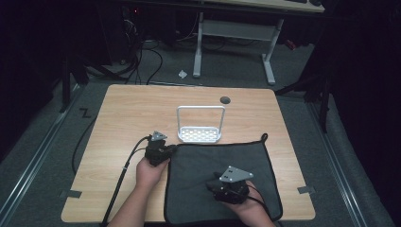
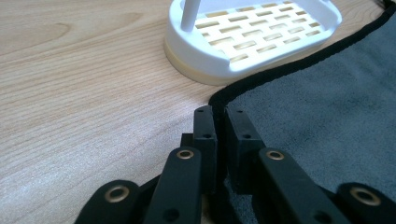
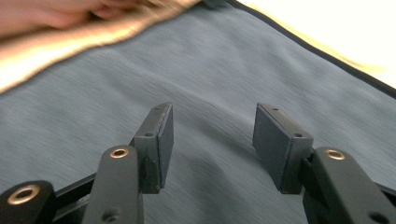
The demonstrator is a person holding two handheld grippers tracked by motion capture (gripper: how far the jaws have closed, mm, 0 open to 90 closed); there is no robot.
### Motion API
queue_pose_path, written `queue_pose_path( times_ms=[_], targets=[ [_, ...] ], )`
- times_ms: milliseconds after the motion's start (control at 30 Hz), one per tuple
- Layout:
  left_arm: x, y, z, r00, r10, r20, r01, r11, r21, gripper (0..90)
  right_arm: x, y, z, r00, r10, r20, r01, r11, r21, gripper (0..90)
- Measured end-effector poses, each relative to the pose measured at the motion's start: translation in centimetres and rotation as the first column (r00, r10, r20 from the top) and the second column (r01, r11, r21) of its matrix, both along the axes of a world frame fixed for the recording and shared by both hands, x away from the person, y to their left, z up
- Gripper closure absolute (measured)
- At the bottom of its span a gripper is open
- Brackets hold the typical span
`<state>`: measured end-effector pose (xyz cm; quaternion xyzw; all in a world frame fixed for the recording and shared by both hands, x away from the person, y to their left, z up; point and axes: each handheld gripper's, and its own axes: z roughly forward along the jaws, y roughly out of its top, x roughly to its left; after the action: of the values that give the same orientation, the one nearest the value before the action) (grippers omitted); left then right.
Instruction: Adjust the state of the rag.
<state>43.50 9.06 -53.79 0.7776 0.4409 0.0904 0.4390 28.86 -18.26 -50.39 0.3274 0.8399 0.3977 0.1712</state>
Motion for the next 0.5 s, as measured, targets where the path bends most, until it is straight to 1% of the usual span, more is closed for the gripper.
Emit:
queue_pose_path(
  times_ms=[33,67,100,133,167,200,233,267,300,333,367,400,500],
  targets=[
    [0.0,0.1,0.0,1.0,0.005,0.002,-0.005,0.9999,-0.013,83.7,-0.2,0.9,0.0,0.9997,0.023,0.001,-0.023,1.0,-0.008,49.1],
    [0.0,0.3,0.0,0.9999,0.009,0.006,-0.008,0.9995,-0.029,83.8,-0.4,2.4,-0.1,0.9981,0.062,0.002,-0.062,0.998,-0.028,47.3],
    [-0.1,0.3,0.0,0.9999,0.012,0.006,-0.011,0.9992,-0.037,83.8,-0.4,2.4,-0.1,0.9981,0.062,0.002,-0.062,0.998,-0.028,47.3],
    [-0.1,0.4,0.0,0.9999,0.011,0.007,-0.01,0.9992,-0.039,83.9,-0.6,3.0,-0.1,0.9972,0.074,-0.001,-0.074,0.997,-0.033,46.7],
    [-0.1,0.4,0.0,0.9999,0.006,0.013,-0.005,0.999,-0.043,83.8,-0.8,4.9,-0.3,0.9936,0.112,-0.008,-0.113,0.992,-0.052,45.1],
    [-0.1,0.4,0.0,0.9999,0.006,0.013,-0.005,0.999,-0.043,83.8,-0.8,4.9,-0.3,0.9936,0.112,-0.008,-0.113,0.992,-0.052,45.1],
    [-0.3,0.4,0.1,0.9997,0.001,0.025,0.0,0.999,-0.045,83.8,-0.9,6.4,-0.6,0.9898,0.141,-0.018,-0.142,0.988,-0.056,43.8],
    [-0.3,0.3,0.1,0.9995,-0.002,0.031,0.004,0.999,-0.046,83.8,-0.9,6.4,-0.6,0.9898,0.141,-0.018,-0.142,0.988,-0.056,43.8],
    [-0.4,0.4,0.1,0.9994,-0.002,0.034,0.004,0.9988,-0.049,83.8,-0.9,6.9,-0.7,0.9885,0.15,-0.021,-0.151,0.987,-0.056,43.8],
    [-0.5,0.4,0.1,0.9993,-0.005,0.037,0.007,0.9984,-0.055,83.7,-0.9,8.4,-0.9,0.9843,0.174,-0.03,-0.175,0.983,-0.061,43.6],
    [-0.5,0.4,0.1,0.9993,-0.005,0.037,0.007,0.9984,-0.055,83.7,-1.0,8.9,-1.0,0.9829,0.181,-0.034,-0.182,0.981,-0.06,43.7],
    [-0.5,0.5,0.1,0.9992,-0.007,0.039,0.009,0.9984,-0.056,83.7,-1.0,8.9,-1.0,0.9829,0.181,-0.034,-0.182,0.981,-0.06,43.7],
    [-0.6,0.5,0.1,0.999,-0.009,0.043,0.012,0.9981,-0.06,83.6,-1.2,10.5,-1.4,0.9767,0.208,-0.053,-0.211,0.976,-0.057,43.8]
  ],
)
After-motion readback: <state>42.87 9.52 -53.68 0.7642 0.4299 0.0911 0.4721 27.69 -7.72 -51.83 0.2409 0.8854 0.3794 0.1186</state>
